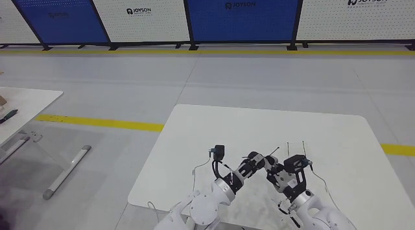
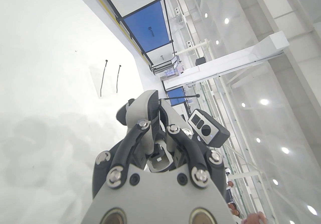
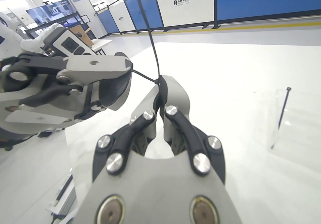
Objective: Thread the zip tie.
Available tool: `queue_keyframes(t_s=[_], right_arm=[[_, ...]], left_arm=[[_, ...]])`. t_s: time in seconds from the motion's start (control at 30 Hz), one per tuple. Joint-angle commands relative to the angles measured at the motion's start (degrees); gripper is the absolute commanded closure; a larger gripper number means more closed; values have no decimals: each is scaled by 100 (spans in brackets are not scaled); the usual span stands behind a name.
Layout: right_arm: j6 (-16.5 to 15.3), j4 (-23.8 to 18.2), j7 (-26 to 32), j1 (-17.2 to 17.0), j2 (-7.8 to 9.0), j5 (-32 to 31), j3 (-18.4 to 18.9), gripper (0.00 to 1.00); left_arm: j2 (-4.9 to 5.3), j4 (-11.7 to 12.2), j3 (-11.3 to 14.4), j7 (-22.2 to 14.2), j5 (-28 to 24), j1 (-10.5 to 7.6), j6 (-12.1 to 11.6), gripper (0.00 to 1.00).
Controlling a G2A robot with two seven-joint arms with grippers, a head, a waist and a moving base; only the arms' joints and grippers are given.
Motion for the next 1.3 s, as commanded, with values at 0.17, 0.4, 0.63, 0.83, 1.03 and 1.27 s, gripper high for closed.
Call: queue_keyframes(t_s=[0.17, 0.4, 0.63, 0.83, 1.03, 1.27], right_arm=[[0, 25, 25, 16, 38, 12, -39, 100], [0, 65, 36, 55, 62, 2, -103, 100], [0, 165, 32, 88, 82, 31, -144, 100], [0, 148, -54, 58, 109, 117, -156, 0], [0, 113, -155, -48, 156, 131, -56, 0], [32, 72, -196, -135, 177, 139, 52, 0]], left_arm=[[4, -29, -7, -22, 10, 12, -25, 100], [12, -61, -30, -22, 7, 40, -71, 100], [14, -69, -57, 13, -36, 65, -137, 100], [7, -5, -66, 51, -86, 41, -91, 100], [-7, 24, -88, 207, -147, 27, -16, 100], [-20, 34, -74, 294, -148, 19, -4, 100]])
